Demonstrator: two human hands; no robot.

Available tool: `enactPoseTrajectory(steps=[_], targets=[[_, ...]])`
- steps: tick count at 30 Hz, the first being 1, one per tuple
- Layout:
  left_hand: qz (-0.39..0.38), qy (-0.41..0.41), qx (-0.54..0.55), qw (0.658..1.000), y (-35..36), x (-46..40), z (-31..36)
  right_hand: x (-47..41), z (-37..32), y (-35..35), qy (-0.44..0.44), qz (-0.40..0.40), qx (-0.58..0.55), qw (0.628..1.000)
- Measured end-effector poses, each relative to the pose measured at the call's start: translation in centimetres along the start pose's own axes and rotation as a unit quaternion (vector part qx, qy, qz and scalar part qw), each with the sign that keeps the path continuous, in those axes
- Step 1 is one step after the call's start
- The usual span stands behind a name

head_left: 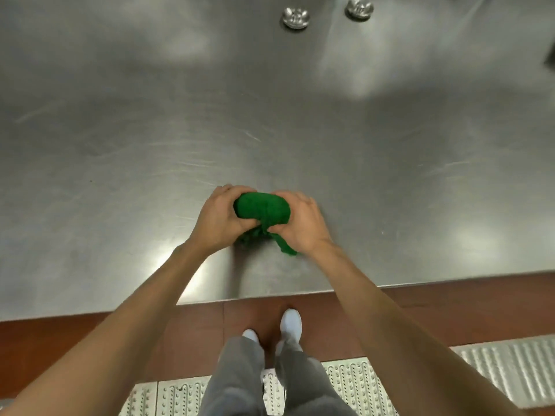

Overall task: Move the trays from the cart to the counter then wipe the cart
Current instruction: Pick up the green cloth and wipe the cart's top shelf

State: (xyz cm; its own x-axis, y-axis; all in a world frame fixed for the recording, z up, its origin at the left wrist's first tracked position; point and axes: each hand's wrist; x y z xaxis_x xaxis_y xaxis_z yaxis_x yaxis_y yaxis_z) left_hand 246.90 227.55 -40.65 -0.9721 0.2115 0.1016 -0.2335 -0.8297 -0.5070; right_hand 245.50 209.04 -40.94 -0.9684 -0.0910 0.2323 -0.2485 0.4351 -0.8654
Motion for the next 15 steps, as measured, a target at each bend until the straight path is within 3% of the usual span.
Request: enactPoseTrajectory(steps=[4,8,15], targets=[[-0.049,0.038,0.117,0.991,-2.5,-3.1,5.9,0.4,-0.2,-5.7,0.020,0.099,-0.059,0.993],[-0.142,0.108,0.154,0.972,-3.2,-4.4,12.4,4.5,-0.4,-10.2,0.073,0.202,-0.109,0.971],[-0.369,0.229,0.157,0.887,3.0,2.3,23.6,21.9,0.7,-12.3,0.233,0.353,-0.159,0.892]])
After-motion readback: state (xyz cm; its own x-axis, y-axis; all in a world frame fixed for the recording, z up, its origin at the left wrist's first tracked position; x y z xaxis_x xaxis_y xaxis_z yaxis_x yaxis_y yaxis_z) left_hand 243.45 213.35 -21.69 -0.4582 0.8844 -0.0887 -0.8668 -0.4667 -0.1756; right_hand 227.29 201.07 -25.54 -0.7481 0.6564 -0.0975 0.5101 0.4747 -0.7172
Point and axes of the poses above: each hand's wrist, its own x-axis away from the middle knuckle, its own y-axis out of the palm, z = x × y, and after that the axes turned 13 degrees about x, right-handed
